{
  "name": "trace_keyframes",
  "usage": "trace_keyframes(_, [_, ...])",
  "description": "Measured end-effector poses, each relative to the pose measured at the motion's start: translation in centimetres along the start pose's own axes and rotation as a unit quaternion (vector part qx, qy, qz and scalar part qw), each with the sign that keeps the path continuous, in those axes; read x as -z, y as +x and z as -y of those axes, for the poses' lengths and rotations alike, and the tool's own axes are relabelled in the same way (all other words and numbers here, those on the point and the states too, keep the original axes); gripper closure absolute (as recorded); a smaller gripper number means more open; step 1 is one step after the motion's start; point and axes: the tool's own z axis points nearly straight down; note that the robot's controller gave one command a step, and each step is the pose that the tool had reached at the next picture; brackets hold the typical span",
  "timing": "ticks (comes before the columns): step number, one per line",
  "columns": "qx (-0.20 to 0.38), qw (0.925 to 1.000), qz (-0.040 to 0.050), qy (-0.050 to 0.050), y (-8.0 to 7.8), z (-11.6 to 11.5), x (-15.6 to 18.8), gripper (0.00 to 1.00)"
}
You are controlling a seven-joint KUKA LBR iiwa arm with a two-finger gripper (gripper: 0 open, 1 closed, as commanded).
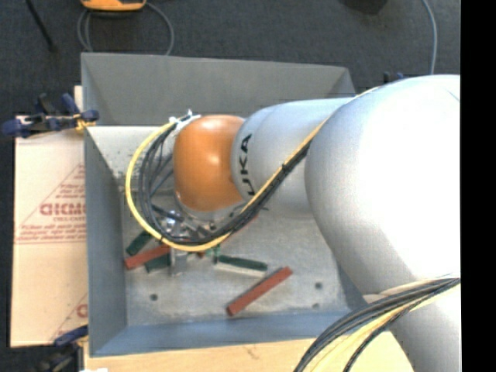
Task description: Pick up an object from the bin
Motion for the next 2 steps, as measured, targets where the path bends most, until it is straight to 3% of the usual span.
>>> trace_keyframes(2, [0.0,1.0,0.0001,0.0,0.05,0.05,0.24,1.0])
